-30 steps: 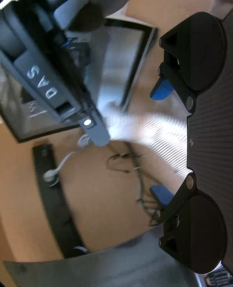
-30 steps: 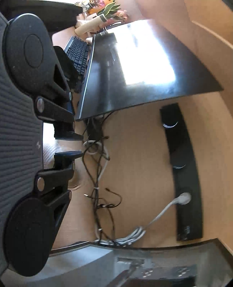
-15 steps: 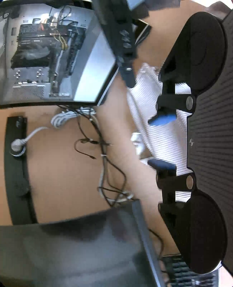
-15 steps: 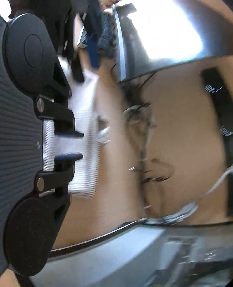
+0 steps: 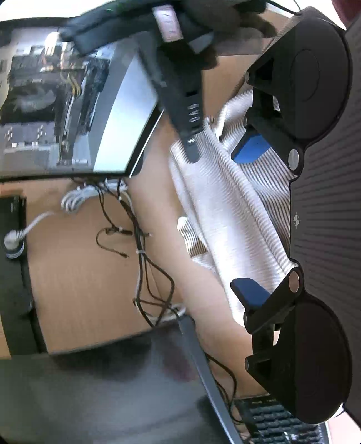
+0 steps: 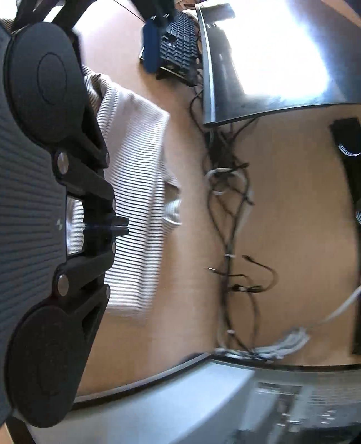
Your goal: Fold clothes
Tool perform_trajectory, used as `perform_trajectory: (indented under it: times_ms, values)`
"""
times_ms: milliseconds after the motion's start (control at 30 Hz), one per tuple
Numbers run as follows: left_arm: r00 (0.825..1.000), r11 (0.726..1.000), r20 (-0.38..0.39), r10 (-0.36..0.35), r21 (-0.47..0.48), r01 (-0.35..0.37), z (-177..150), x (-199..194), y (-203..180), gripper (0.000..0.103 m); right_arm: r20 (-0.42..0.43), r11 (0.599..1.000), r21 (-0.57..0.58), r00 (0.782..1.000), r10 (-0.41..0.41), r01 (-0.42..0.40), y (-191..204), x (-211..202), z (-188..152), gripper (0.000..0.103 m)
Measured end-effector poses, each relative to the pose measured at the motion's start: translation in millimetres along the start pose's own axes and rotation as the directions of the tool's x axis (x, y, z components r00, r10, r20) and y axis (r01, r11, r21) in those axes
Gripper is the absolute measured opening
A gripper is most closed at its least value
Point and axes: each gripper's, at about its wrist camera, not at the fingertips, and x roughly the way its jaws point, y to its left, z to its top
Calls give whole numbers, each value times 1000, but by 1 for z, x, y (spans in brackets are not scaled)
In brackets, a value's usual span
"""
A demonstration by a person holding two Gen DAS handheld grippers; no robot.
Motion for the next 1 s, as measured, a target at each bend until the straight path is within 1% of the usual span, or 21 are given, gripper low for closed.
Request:
perform_trajectory:
  times_ms: [33,100,133,167,200,233,267,300,333,367,467,533,633,700,767,800,833,867,900,933,1000]
  values:
    - [1000,1000,1,-7,11,7,1,2,-2,94,4,1000,-3,1000,-14,14,-1,-3,1,2]
    - [1000,1000,-5,-21,18,21,2,6,-7,94,-17,997,10,997,-76,77,-9,-2,-1,17]
    - [1000,999,-10,-26,18,26,2,8,-9,94,-34,994,30,994,-102,103,-14,-1,-3,48]
    - [999,999,-16,-31,20,31,3,9,-10,94,-48,991,60,992,-114,117,-19,2,-6,69]
    - [999,999,-21,-35,22,36,3,10,-11,94,-60,988,91,991,-116,121,-25,4,-10,69]
    - [999,999,-25,-38,25,39,2,10,-11,94,-74,987,113,992,-105,113,-28,6,-13,66]
    - [999,999,-29,-40,29,41,1,10,-11,94,-89,988,125,993,-81,92,-30,8,-16,49]
    - [999,999,-33,-41,32,42,0,10,-10,94,-94,989,127,994,-63,75,-31,9,-18,39]
    - [999,999,-37,-39,34,40,-1,11,-9,94,-87,991,117,995,-54,64,-29,7,-19,20]
    - [999,999,-41,-30,36,32,-2,11,-8,95,-73,994,100,996,-46,54,-27,3,-18,19]
    - [1000,999,-30,3,45,-2,-1,9,-7,95,18,999,16,999,-41,40,-16,-19,-2,17]
    - [1000,998,-13,5,55,-5,1,7,-9,96,69,1000,7,997,-19,18,-11,-35,12,17]
    - [1000,995,14,-20,95,19,8,9,-18,97,112,990,97,990,88,-99,-12,-57,35,17]
    - [998,988,52,-35,154,27,13,10,-30,97,146,977,122,977,157,-175,-6,-69,48,17]
    - [994,977,104,-12,214,-11,17,12,-41,97,175,958,123,956,236,-259,2,-81,59,17]
    - [991,972,129,24,230,-53,19,14,-43,97,185,949,112,944,272,-296,8,-86,64,17]
    - [986,969,155,63,228,-98,21,15,-42,94,193,943,94,935,298,-320,16,-90,67,17]
    - [980,971,169,102,196,-135,23,14,-35,82,198,939,69,928,317,-336,23,-94,70,17]
    - [976,976,171,135,147,-161,24,12,-23,36,201,936,40,921,335,-349,31,-97,73,17]
    - [972,980,169,163,91,-180,24,7,-9,10,201,934,13,916,347,-357,38,-99,74,18]
    - [962,976,163,219,-32,-217,19,-6,27,10,204,929,-36,908,367,-367,48,-98,75,23]
